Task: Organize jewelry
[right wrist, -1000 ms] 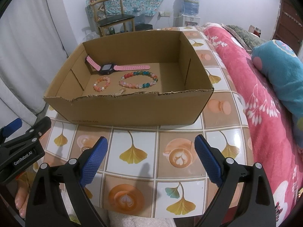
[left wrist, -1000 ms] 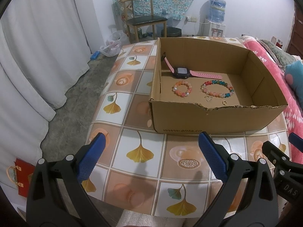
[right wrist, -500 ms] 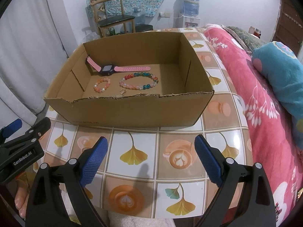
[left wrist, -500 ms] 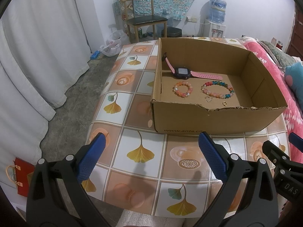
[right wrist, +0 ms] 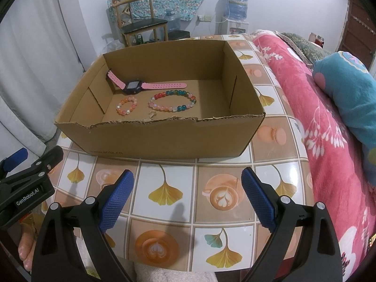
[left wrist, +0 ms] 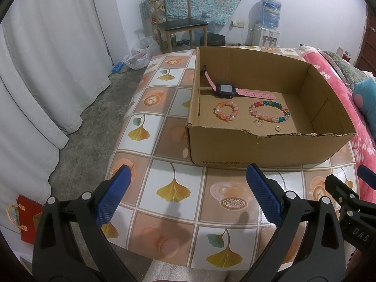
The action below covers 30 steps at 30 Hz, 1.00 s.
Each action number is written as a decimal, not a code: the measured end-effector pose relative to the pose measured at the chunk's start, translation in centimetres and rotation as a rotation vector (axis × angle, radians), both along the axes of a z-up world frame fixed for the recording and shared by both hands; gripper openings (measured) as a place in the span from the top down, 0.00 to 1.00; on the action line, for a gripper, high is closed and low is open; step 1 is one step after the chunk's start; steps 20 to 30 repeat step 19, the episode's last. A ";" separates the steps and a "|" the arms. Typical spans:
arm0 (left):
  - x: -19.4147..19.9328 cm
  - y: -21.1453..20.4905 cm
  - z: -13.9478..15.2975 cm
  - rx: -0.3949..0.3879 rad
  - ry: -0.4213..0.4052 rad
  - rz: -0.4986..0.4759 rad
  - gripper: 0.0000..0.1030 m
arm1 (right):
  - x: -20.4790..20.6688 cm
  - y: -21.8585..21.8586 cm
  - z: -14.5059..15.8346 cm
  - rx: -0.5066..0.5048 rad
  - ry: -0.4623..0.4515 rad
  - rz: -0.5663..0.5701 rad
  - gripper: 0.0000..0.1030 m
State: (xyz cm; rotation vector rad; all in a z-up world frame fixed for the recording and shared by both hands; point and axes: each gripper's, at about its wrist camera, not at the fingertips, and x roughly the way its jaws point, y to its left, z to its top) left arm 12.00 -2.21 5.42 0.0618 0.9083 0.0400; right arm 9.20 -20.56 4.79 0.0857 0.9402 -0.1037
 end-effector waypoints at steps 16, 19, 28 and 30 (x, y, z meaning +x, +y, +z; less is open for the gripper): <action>-0.3 -0.8 -0.3 -0.007 0.005 0.000 0.08 | 0.0 -0.1 0.0 -0.001 0.001 0.000 0.13; -0.5 -1.0 -0.3 -0.007 0.006 0.000 0.08 | 0.0 -0.1 0.0 0.000 0.001 0.000 0.13; -0.5 -1.0 -0.3 -0.007 0.006 0.000 0.08 | 0.0 -0.1 0.0 0.000 0.001 0.000 0.13; -0.5 -1.0 -0.3 -0.007 0.006 0.000 0.08 | 0.0 -0.1 0.0 0.000 0.001 0.000 0.13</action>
